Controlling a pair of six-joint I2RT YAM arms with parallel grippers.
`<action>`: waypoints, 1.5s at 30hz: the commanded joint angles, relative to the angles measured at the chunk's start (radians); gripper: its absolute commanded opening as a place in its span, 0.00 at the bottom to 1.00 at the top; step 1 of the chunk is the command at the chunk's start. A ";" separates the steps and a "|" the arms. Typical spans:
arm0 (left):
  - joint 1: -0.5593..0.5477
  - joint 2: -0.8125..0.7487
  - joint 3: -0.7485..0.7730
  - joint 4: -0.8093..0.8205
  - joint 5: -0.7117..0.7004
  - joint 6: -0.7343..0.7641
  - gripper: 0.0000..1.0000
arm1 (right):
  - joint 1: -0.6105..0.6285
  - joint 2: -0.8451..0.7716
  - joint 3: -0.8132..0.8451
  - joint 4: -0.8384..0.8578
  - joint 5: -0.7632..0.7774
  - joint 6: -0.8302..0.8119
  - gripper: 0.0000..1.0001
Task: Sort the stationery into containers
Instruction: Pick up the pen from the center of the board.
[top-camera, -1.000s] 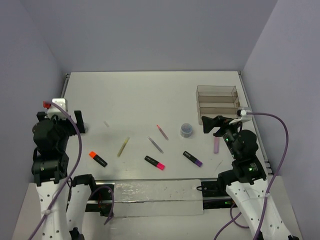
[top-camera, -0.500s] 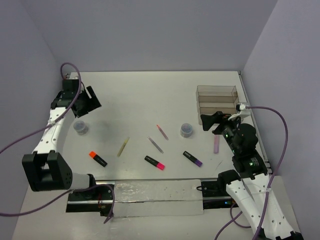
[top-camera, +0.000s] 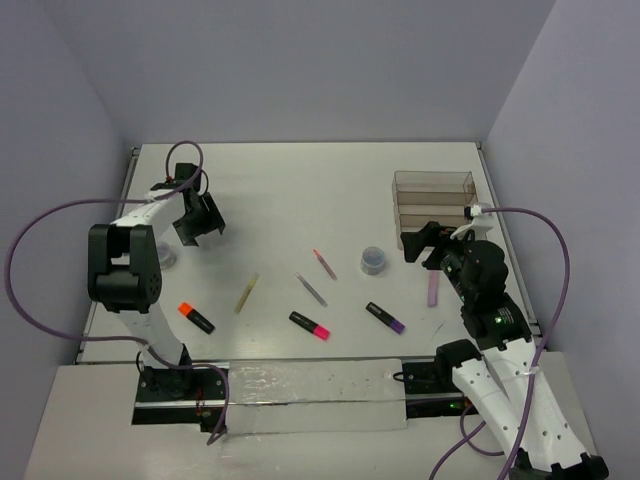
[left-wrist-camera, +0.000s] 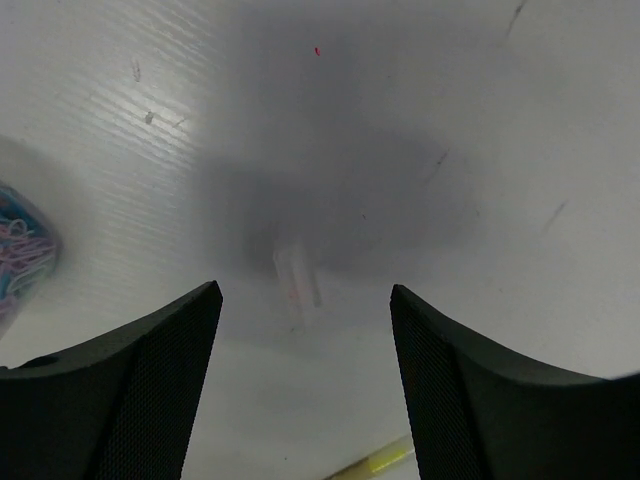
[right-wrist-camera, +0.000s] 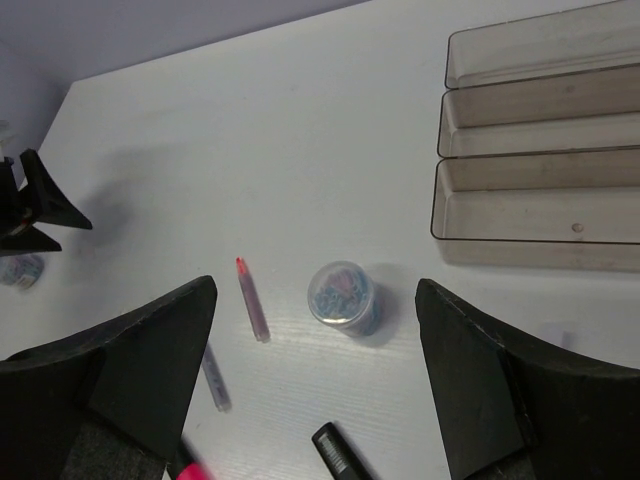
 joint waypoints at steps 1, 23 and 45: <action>-0.019 0.030 0.043 0.007 -0.052 -0.046 0.76 | 0.004 0.003 0.030 0.011 0.019 -0.033 0.88; -0.031 0.108 -0.004 0.041 -0.062 -0.066 0.32 | 0.004 0.031 0.057 0.001 0.018 -0.061 0.88; 0.144 -0.133 0.039 0.025 0.362 -0.065 0.00 | 0.269 0.456 0.240 -0.098 0.015 -0.153 0.72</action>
